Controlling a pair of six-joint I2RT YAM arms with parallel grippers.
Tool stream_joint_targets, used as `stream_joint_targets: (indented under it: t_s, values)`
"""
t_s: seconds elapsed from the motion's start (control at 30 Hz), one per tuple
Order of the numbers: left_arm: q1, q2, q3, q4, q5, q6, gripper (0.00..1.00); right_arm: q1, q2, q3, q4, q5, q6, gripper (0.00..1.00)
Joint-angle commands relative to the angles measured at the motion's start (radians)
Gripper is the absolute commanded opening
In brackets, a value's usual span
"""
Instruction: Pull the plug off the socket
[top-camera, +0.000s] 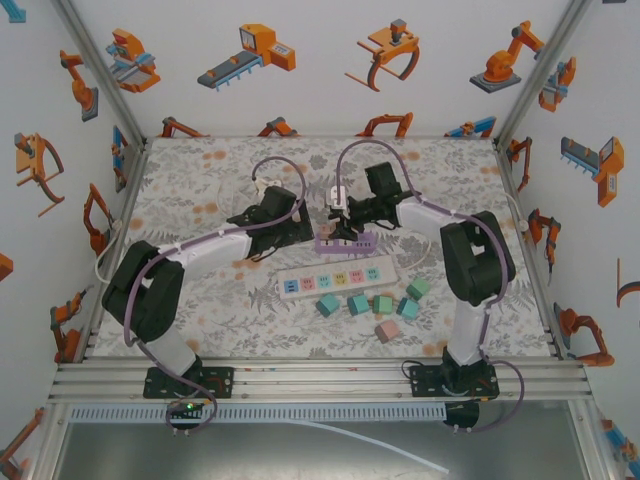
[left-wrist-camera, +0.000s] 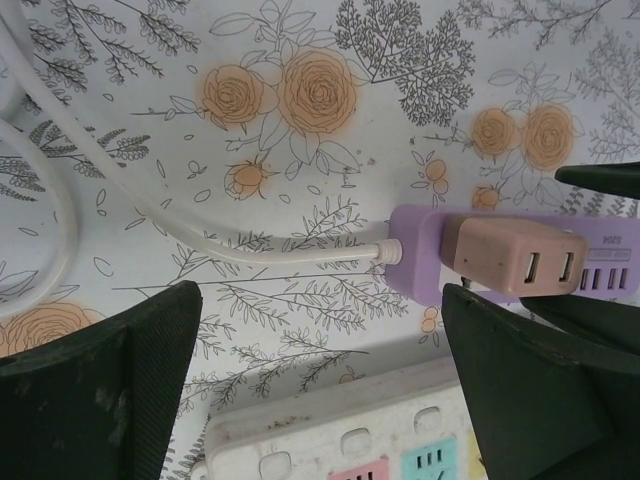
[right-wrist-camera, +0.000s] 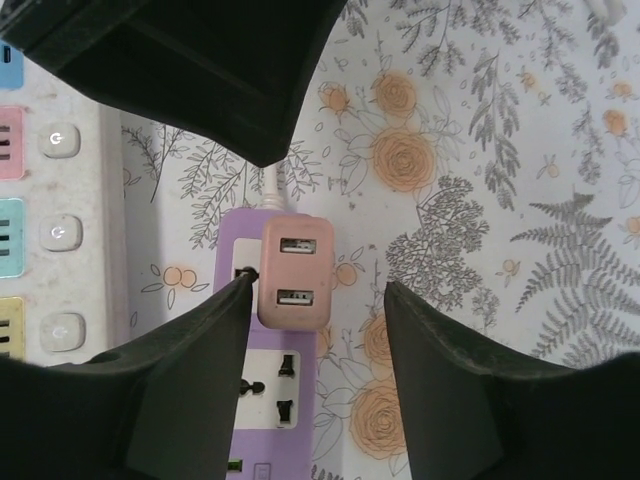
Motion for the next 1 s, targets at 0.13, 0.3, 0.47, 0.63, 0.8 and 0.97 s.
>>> stream_joint_targets:
  t_s: [0.13,0.3,0.47,0.63,0.8,0.97]
  values:
    - [0.006,0.05,0.024,0.027,0.059,0.015,0.88,0.007,0.028,0.037,-0.052,-0.042,-0.016,0.43]
    - [0.003,0.092,0.039,0.033,0.082,0.012,0.84,0.007,0.029,0.04,-0.056,-0.061,-0.018,0.28]
    - [0.003,0.126,0.045,0.035,0.091,0.009,0.8,0.01,0.04,0.045,-0.049,-0.114,-0.009,0.24]
    - [0.002,0.154,0.048,0.031,0.108,0.006,0.78,0.015,0.052,0.057,-0.06,-0.117,-0.006,0.2]
    - [0.0,0.169,0.06,-0.039,0.08,0.003,0.76,0.015,0.049,0.079,-0.058,-0.122,0.046,0.17]
    - [-0.008,0.179,0.061,-0.089,0.041,0.008,0.74,0.014,0.041,0.095,-0.049,-0.136,0.084,0.13]
